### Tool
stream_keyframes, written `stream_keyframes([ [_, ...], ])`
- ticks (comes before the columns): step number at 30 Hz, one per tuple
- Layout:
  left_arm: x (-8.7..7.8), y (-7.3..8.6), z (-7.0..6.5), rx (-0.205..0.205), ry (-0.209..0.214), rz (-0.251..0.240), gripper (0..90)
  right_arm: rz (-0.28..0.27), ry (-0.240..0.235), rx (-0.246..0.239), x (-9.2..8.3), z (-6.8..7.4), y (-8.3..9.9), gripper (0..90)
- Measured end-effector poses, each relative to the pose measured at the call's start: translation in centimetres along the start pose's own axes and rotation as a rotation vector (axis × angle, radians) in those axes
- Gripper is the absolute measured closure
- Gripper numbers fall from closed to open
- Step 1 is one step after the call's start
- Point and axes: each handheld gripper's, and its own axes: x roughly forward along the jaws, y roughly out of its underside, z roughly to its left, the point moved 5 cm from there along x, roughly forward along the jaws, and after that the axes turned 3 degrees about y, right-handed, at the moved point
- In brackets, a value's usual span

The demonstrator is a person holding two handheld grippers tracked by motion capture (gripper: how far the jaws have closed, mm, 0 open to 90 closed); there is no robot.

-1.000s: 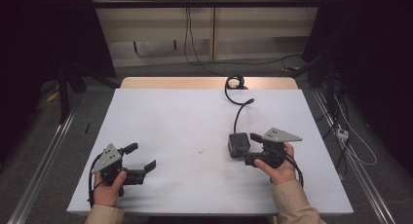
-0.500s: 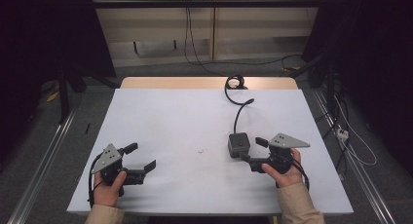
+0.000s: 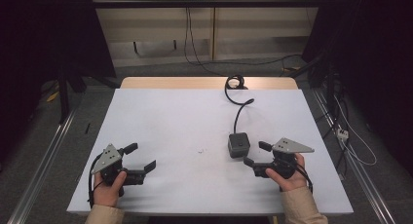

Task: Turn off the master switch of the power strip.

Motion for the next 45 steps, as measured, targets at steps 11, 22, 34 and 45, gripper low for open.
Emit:
stream_keyframes([
  [11,0.0,0.0,0.0,0.0,0.0,0.0,3.6,0.016,-0.001,0.001,-0.7,-0.6,1.1,16.4],
  [22,0.0,0.0,0.0,-0.001,-0.002,0.001,3.6,0.008,0.015,0.0,-1.5,-1.3,1.7,16.7],
  [34,0.0,0.0,0.0,0.001,-0.001,0.001,3.6,0.004,0.034,0.012,-2.5,-2.1,2.5,16.7],
  [45,-0.1,0.0,0.0,0.0,-0.002,-0.001,3.6,-0.007,0.05,0.017,-3.2,-2.6,2.9,16.8],
])
